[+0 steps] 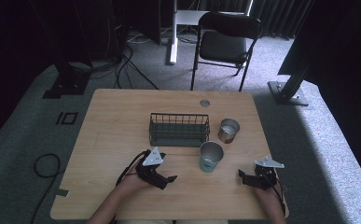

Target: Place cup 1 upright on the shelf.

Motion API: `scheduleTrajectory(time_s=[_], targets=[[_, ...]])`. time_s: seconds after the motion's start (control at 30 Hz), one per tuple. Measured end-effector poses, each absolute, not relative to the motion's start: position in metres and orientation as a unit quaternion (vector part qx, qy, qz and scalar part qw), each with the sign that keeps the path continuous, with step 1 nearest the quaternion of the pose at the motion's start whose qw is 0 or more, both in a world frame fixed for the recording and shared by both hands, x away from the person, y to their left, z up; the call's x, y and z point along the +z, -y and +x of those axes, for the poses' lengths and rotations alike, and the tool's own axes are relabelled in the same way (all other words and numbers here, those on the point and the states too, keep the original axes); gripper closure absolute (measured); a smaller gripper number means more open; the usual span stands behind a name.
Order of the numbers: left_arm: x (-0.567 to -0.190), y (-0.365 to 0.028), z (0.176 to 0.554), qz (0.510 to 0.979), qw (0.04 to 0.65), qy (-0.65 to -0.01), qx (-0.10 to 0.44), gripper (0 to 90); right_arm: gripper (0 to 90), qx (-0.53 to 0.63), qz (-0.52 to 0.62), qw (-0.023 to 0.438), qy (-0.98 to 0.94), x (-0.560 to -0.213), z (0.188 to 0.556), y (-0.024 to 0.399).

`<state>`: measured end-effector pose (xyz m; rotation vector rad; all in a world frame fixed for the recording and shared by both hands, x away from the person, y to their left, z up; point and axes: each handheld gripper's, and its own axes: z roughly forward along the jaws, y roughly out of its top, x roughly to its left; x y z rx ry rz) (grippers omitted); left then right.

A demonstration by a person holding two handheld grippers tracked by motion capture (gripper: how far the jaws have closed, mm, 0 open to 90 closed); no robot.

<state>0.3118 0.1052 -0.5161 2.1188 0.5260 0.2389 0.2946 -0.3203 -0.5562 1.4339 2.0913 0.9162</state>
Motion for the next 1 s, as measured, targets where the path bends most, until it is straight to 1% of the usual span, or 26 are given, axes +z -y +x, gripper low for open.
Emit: scheduleTrajectory(time_s=[0.63,1.0], targets=[[-0.51,-0.07,0.325,0.862,0.463,-0.184,0.091,2.1,14.5,0.332,0.519,0.221,-0.756,-0.556,0.295,0.32],[-0.511,-0.051,0.334,0.865,0.464,-0.176,0.077,2.1,14.5,0.332,0.519,0.221,-0.756,-0.556,0.295,0.32]])
